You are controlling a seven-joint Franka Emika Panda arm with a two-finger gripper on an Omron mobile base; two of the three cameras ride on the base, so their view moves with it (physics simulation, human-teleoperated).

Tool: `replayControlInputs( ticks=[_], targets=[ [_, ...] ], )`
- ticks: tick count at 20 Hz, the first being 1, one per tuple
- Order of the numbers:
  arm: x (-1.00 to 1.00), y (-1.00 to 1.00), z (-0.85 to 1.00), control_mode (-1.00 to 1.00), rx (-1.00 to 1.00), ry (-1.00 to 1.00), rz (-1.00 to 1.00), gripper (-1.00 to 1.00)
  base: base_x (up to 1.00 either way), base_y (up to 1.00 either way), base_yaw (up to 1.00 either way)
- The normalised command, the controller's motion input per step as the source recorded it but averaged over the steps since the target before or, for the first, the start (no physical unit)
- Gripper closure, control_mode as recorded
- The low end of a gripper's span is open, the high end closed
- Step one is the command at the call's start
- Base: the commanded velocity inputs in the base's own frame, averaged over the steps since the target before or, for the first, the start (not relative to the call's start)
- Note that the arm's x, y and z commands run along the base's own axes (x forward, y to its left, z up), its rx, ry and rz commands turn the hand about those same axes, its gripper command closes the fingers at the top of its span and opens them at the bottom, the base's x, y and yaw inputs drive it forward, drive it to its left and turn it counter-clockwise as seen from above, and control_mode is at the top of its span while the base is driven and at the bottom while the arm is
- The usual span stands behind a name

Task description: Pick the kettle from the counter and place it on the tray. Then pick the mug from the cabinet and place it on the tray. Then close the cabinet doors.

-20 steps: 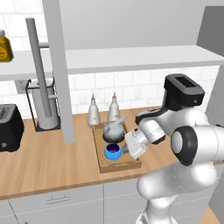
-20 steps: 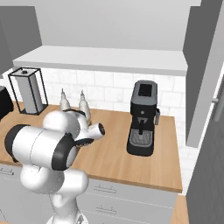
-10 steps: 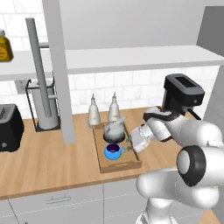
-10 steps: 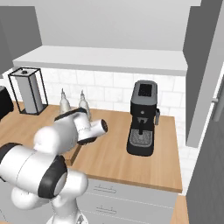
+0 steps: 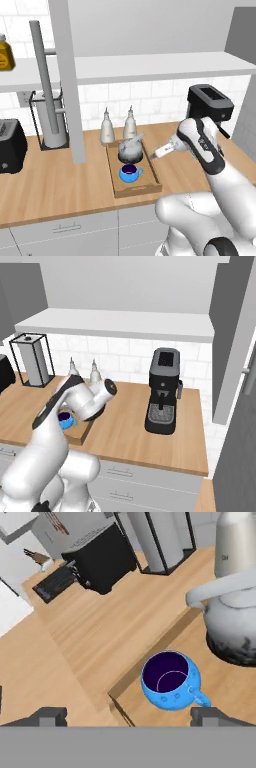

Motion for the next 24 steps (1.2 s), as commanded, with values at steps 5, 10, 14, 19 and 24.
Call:
replayControlInputs(
  ticks=[5, 10, 14, 19, 24],
  targets=[
    [0.00, 0.02, 0.03, -1.00, -0.06, 0.10, -0.09, -1.00, 0.00, 0.00, 0.00],
    [-0.14, -0.06, 0.25, -1.00, 0.00, 0.04, -0.21, -1.00, 0.00, 0.00, 0.00],
    [-0.19, -0.32, 0.70, -1.00, 0.00, 0.17, -0.38, -1.00, 0.00, 0.00, 0.00],
    [-0.16, -0.40, 0.56, -1.00, 0.00, 0.12, -0.25, -1.00, 0.00, 0.00, 0.00],
    [-0.06, -0.42, 0.33, -1.00, 0.00, 0.01, -0.13, -1.00, 0.00, 0.00, 0.00]
  ],
)
